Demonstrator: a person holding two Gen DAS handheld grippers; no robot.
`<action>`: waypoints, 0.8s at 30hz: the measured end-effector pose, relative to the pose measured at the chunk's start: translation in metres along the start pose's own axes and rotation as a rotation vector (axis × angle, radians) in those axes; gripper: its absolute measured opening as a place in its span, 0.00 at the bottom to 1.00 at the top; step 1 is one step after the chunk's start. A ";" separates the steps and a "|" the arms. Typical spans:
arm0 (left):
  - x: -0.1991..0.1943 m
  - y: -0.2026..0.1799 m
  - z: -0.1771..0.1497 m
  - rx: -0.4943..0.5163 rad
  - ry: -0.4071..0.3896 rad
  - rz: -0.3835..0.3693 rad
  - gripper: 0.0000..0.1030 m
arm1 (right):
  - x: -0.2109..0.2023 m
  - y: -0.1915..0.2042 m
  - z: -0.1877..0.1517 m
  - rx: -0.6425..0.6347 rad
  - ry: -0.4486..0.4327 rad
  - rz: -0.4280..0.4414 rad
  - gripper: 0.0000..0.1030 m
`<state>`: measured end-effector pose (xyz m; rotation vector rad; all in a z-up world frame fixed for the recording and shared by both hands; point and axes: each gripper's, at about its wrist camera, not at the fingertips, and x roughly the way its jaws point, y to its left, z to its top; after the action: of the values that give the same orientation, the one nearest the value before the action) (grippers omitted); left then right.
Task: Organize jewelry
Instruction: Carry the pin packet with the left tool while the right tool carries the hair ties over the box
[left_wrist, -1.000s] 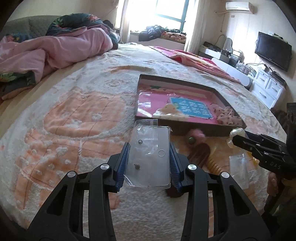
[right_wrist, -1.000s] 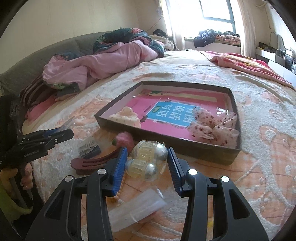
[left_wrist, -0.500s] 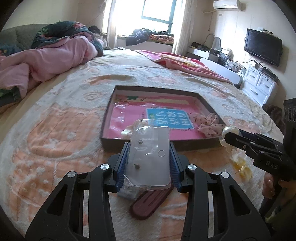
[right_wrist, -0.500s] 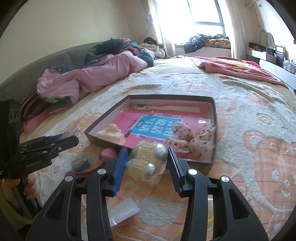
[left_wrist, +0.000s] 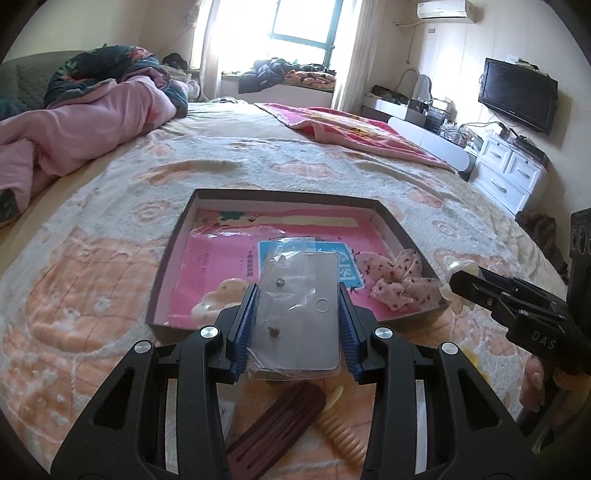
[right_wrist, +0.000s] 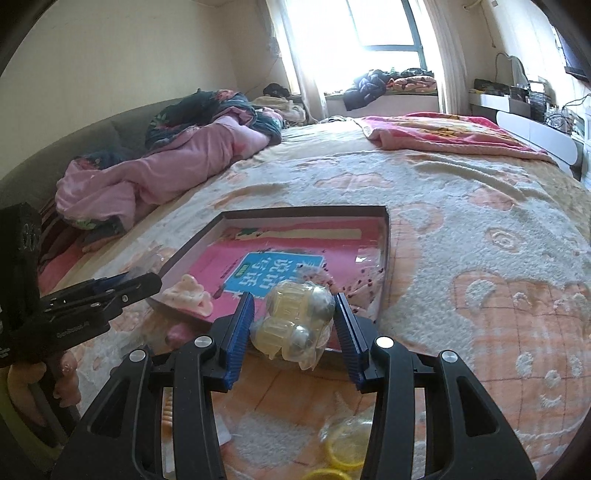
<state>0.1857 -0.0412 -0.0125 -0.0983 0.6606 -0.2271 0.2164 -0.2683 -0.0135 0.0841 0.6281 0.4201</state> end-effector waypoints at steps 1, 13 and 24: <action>0.003 -0.002 0.001 0.002 0.001 -0.002 0.31 | 0.000 -0.001 0.001 0.000 -0.001 0.000 0.41; 0.035 -0.017 0.010 0.013 0.041 -0.010 0.31 | 0.005 -0.013 0.023 -0.007 -0.018 -0.011 0.41; 0.060 -0.023 0.011 0.024 0.100 -0.010 0.31 | 0.032 -0.036 0.042 0.020 0.016 0.005 0.41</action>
<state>0.2345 -0.0781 -0.0364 -0.0677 0.7572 -0.2510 0.2767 -0.2857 -0.0043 0.1019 0.6484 0.4199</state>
